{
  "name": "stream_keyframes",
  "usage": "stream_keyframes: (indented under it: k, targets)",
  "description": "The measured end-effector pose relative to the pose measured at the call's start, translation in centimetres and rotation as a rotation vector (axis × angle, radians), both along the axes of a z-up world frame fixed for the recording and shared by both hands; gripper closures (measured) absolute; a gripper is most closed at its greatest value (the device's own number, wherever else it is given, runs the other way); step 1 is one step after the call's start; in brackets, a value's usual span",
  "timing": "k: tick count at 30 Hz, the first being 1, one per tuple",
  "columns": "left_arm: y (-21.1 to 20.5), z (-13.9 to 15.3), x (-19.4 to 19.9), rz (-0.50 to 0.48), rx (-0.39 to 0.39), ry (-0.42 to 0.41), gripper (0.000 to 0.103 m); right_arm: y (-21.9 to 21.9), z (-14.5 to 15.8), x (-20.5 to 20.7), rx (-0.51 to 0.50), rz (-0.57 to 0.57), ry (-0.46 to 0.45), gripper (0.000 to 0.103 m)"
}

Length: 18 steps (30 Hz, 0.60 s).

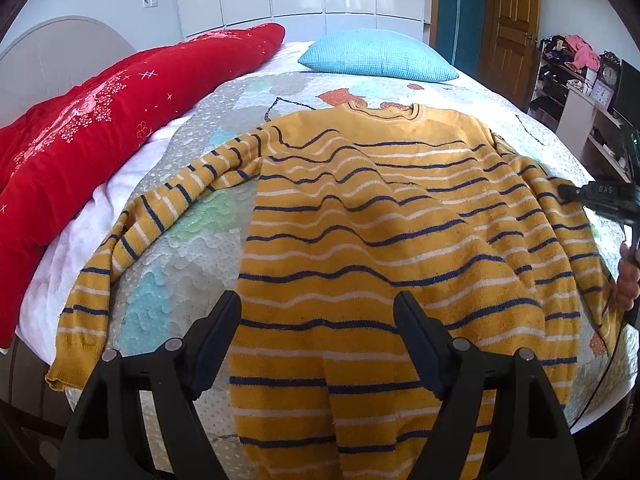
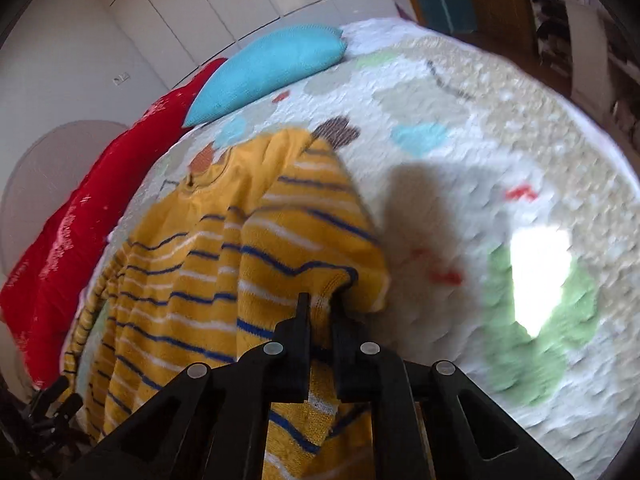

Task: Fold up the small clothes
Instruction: 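Grasp the sweater sleeve with the right gripper and lift it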

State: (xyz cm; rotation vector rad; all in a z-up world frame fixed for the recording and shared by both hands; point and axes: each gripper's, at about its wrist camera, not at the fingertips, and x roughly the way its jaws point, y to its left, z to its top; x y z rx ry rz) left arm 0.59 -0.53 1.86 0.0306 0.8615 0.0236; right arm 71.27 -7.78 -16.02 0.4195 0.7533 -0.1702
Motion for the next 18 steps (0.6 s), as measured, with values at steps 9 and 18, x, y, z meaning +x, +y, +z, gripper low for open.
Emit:
stream_keyframes:
  k: [9,18]
  targets:
    - [1.1,-0.3,-0.3,0.021,-0.025,0.001,0.025,-8.5,6.4,-2.3,-0.308,-0.360,0.052,0.058]
    - [1.2,-1.4,0.5,0.020,-0.077,0.045,0.026,-0.1,1.1,-14.1,-0.225,0.060,0.064,0.034]
